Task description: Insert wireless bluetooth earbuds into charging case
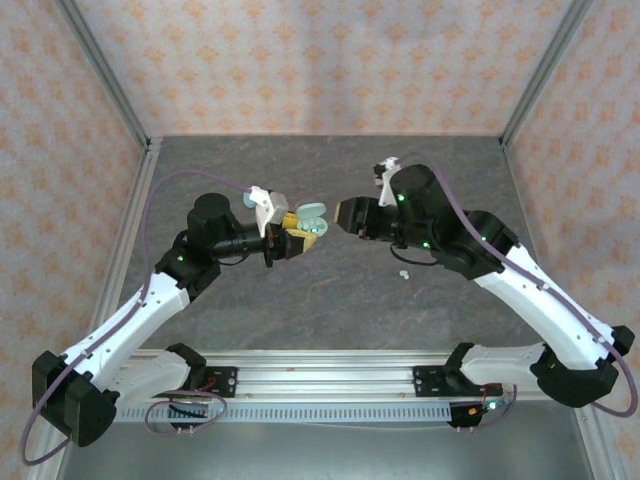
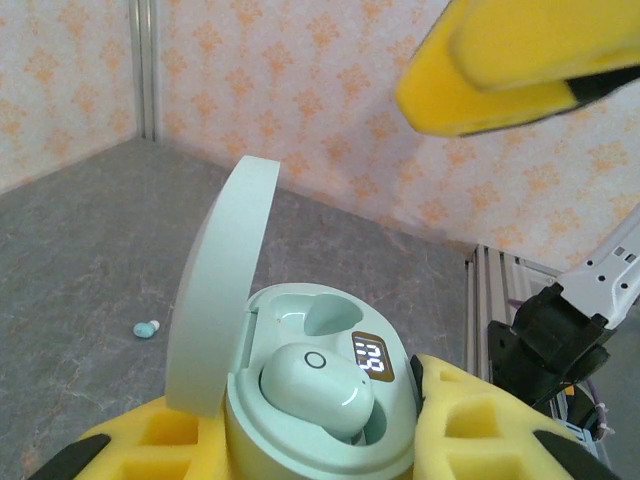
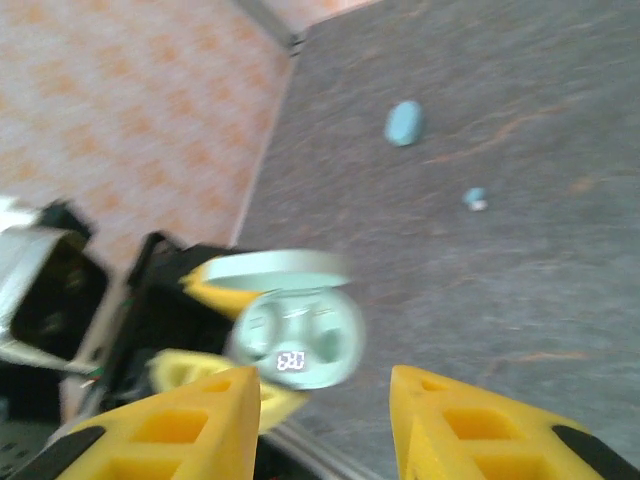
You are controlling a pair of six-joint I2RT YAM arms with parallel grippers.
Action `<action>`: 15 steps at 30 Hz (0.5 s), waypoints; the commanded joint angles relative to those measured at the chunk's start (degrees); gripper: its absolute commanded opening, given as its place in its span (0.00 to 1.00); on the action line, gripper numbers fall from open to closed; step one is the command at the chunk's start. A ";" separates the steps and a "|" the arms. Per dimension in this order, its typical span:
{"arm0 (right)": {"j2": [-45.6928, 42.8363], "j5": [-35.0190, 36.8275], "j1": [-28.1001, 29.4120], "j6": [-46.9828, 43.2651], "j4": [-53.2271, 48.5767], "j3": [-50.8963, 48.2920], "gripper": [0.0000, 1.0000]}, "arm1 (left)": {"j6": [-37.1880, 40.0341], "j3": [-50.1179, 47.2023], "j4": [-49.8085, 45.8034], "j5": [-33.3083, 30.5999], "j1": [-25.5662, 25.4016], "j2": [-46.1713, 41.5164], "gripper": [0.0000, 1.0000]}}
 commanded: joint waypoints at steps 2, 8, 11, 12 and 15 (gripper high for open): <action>-1.25 1.61 -8.13 1.99 -11.78 -2.60 0.40 | 0.36 -1.19 0.58 -1.67 -0.32 -0.37 0.08; -0.09 -4.73 -18.64 -1.55 -12.70 -14.20 0.39 | -0.32 -2.16 0.65 -3.56 -0.31 -1.65 0.08; 2.09 -5.00 -21.93 -4.17 -11.40 -19.31 0.39 | 0.11 -2.04 -0.76 -4.24 -0.31 -2.27 0.09; 2.91 -5.64 -23.33 -4.79 -10.27 -21.17 0.39 | 0.45 -2.06 -1.34 -4.41 -0.31 -2.40 0.09; 4.68 -10.26 -28.75 -5.55 -4.40 -26.65 0.37 | 1.31 -2.11 -2.85 -4.68 -0.26 -2.61 0.08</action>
